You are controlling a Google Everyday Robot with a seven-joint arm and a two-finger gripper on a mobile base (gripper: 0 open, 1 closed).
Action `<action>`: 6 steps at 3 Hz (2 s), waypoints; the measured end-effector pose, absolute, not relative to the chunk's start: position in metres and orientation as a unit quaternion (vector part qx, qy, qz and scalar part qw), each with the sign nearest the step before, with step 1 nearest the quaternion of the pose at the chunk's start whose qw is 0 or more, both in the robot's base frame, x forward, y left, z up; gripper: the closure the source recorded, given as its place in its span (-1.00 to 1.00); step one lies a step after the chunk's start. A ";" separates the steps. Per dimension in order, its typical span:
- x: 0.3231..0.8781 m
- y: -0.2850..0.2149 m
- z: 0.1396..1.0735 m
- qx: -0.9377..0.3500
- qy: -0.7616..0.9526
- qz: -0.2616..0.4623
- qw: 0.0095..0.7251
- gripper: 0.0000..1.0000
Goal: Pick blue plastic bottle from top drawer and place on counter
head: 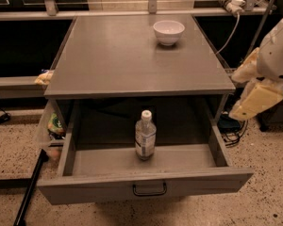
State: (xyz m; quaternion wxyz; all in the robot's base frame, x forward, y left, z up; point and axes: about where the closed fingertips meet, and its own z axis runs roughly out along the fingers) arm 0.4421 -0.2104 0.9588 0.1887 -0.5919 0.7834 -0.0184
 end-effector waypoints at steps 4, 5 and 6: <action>0.464 -0.191 0.902 -0.572 0.781 0.016 0.248 1.00; 0.460 -0.185 0.887 -0.579 0.774 0.025 0.256 0.62; 0.458 -0.168 0.868 -0.579 0.764 0.055 0.279 0.16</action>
Offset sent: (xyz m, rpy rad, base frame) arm 0.0371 0.0291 -0.1022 0.2202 -0.0538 -0.0206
